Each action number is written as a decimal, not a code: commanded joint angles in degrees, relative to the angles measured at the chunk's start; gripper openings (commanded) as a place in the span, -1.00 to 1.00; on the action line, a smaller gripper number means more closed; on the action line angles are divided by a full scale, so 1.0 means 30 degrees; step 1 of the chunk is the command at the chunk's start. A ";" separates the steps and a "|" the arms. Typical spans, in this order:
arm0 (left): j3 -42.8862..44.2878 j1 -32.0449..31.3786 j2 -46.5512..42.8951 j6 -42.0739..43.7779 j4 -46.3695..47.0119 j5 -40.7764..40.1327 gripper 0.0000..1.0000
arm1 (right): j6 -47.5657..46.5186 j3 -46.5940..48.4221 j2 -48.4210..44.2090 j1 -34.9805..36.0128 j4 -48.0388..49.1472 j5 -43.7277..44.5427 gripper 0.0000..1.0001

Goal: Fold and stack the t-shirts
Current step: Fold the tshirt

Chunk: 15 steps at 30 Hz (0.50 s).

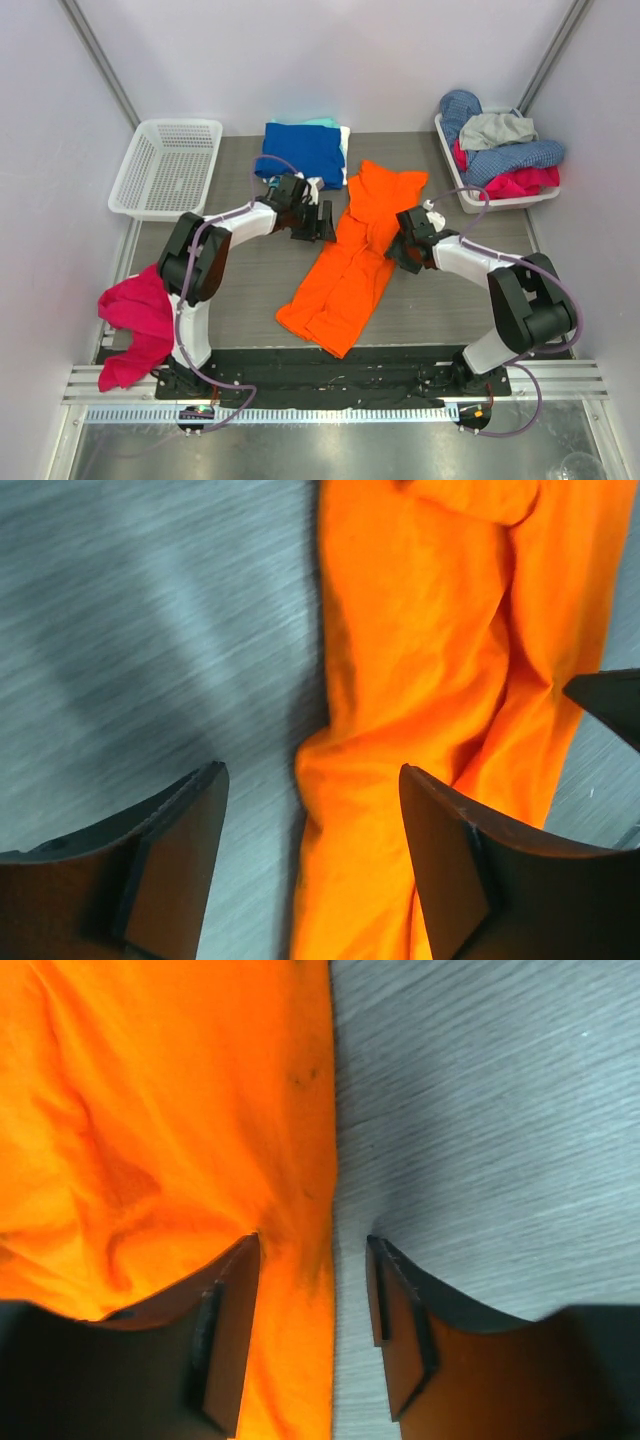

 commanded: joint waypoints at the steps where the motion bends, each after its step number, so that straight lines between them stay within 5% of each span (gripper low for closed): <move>1: -0.1292 0.0253 -0.1751 0.0055 -0.0517 -0.0143 0.50 | -0.0240 -0.0120 -0.1186 -0.0097 -0.0537 -0.0691 0.13; 8: -0.3372 0.0545 -0.6581 -0.0207 -0.1454 -0.1344 0.56 | -0.0035 -0.0503 -0.3412 0.1626 -0.1878 -0.2076 0.27; 15: -0.4724 0.1159 -1.0219 -0.0355 -0.3269 -0.2808 0.56 | 0.2013 0.3181 -0.2720 0.7778 -0.5456 0.0795 0.30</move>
